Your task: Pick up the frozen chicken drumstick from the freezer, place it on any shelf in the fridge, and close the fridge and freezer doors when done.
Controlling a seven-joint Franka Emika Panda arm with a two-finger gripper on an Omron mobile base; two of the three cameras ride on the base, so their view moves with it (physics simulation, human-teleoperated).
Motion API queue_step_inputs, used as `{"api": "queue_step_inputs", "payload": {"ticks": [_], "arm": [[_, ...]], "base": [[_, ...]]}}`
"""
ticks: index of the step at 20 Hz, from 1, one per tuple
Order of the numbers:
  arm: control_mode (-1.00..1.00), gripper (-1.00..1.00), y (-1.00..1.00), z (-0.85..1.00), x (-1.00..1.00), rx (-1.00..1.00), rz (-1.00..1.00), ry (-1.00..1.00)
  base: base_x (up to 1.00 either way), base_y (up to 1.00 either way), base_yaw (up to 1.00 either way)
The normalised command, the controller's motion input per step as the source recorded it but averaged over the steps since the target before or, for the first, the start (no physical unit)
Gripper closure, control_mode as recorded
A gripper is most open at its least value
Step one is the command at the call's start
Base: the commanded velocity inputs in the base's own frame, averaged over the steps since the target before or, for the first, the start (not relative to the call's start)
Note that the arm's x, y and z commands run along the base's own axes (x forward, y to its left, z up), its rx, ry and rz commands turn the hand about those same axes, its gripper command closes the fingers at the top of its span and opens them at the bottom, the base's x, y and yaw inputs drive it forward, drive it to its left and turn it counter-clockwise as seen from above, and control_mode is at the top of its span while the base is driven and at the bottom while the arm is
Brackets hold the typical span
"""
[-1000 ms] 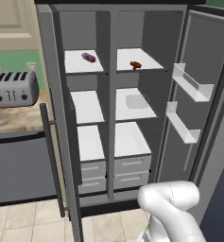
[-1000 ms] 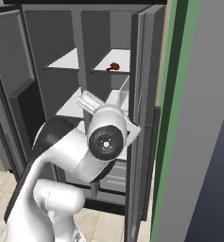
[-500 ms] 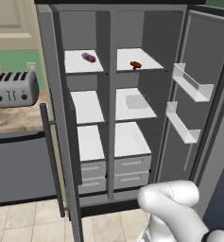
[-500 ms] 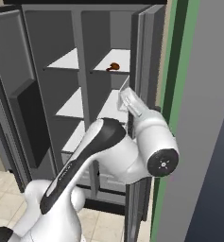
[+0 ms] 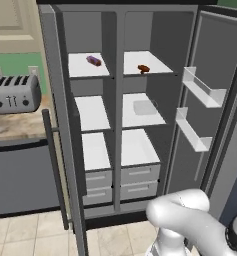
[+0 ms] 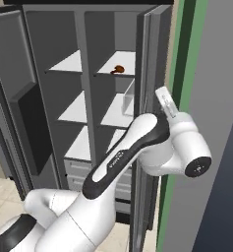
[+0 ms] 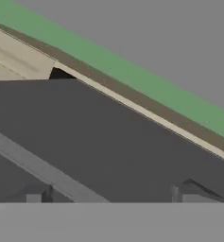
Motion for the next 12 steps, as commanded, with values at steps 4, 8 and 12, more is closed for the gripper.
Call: {"api": "queue_step_inputs", "payload": {"ticks": [4,8,12], "arm": [[-1.00,-1.00,-0.07,-0.24,0.68,0.14,0.12,-0.01],[-1.00,-1.00,-0.11,-0.37,0.76,0.12,0.19,0.00],[-1.00,-1.00,-0.02,-0.34,0.65,0.11,0.23,0.00]], "base": [[0.00,0.00,0.00],[0.00,0.00,0.00],[0.00,0.00,0.00]]}}
